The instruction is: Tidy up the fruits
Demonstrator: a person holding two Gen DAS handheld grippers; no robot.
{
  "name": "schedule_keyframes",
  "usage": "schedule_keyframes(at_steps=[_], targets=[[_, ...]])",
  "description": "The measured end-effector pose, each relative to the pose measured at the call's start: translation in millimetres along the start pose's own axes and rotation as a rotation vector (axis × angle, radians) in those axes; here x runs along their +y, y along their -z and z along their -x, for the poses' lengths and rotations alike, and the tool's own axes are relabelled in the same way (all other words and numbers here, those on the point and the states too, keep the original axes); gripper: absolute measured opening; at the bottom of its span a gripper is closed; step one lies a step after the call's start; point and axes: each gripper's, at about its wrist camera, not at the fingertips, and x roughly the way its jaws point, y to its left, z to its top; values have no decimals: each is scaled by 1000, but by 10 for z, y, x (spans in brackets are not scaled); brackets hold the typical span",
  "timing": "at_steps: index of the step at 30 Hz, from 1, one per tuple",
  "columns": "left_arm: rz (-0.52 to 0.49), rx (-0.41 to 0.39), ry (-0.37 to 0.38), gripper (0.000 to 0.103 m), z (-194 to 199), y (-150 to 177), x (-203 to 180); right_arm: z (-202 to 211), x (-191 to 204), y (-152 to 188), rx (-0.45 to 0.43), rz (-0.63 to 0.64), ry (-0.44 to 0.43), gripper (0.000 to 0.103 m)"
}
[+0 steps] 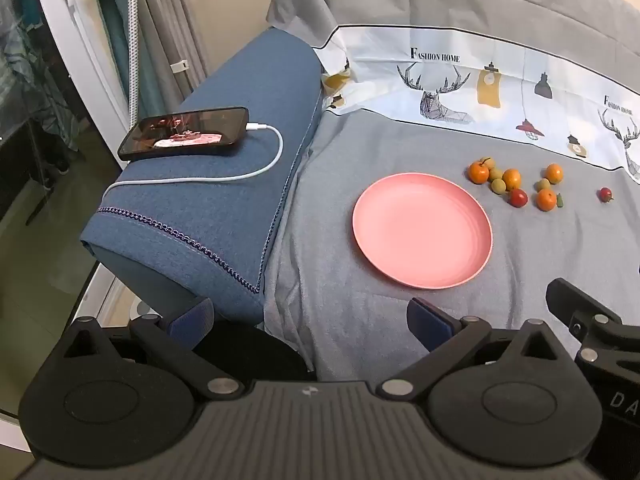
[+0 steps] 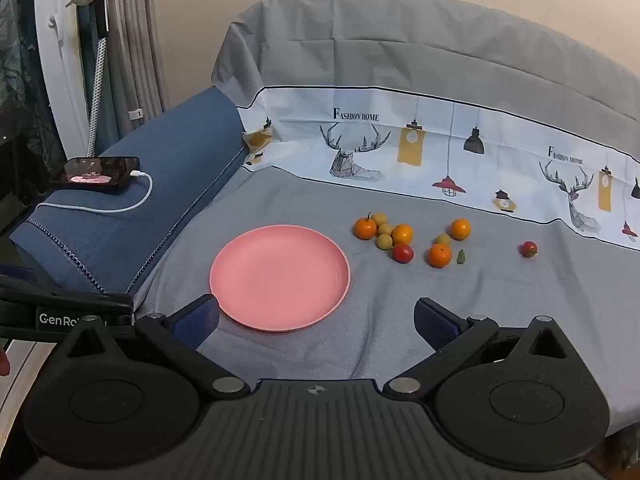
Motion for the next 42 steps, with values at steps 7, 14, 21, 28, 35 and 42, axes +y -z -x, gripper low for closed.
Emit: schedule_keyframes(at_steps=[7, 14, 21, 28, 35, 42], targets=[[1, -3, 0, 103, 15, 7, 6, 39, 10, -22, -8, 2, -6, 102], [6, -5, 0, 103, 32, 26, 22, 133, -31, -12, -7, 13, -13, 103], [8, -10, 2, 103, 55, 29, 36, 106, 43, -3, -58, 29, 4, 103], [4, -10, 1, 103, 64, 23, 30, 112, 41, 5, -58, 15, -7, 103], [-5, -1, -2, 103, 48, 21, 3, 86, 14, 15, -59, 8, -16, 103], [-22, 17, 13, 103, -1, 20, -51, 33, -35, 31, -65, -17, -15, 103]])
